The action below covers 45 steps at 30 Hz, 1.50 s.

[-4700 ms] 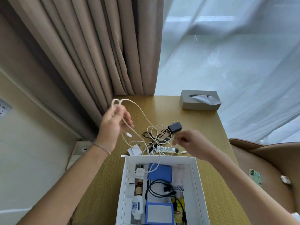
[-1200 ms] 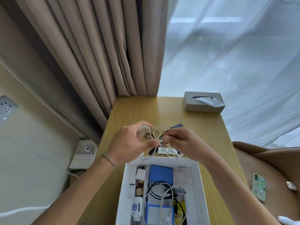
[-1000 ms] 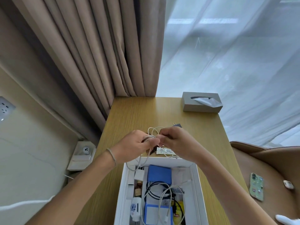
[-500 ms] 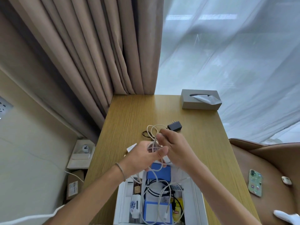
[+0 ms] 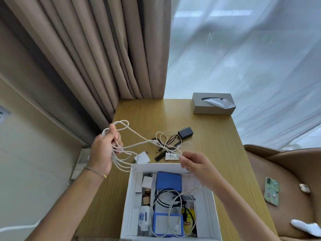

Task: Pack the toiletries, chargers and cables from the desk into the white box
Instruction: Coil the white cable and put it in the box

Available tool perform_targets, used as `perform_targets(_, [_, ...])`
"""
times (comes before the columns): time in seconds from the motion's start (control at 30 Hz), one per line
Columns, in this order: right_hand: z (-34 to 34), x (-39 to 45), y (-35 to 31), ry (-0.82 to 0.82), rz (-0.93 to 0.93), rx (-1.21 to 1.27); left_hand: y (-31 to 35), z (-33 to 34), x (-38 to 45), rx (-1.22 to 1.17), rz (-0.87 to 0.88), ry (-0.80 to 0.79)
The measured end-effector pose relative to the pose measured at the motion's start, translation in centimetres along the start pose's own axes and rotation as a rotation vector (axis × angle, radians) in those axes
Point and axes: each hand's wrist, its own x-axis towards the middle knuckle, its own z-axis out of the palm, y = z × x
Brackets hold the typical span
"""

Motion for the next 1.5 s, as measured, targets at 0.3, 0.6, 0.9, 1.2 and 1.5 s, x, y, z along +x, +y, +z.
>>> perform_targets(0.3, [-8.1, -1.4, 3.4, 0.365, -0.024, 0.128, 0.1, -6.0, 1.6, -0.073, -0.029, 0.432])
perform_targets(0.6, [-1.4, -2.9, -3.4, 0.108, -0.098, -0.018, -3.2, 1.3, -3.7, 0.437, 0.001, 0.030])
perform_targets(0.9, [3.2, -3.6, -3.5, 0.001, -0.140, 0.250, -11.2, 6.4, -7.4, -0.168, -0.499, -0.079])
perform_targets(1.2, [4.4, -3.7, 4.5, 0.124, 0.237, 0.148, -17.9, 5.1, -9.4, 0.084, -0.616, 0.043])
perform_targets(1.5, [5.3, -2.3, 8.8, 0.175, 0.422, -0.365, -17.8, 3.0, -10.0, 1.030, -0.227, -0.156])
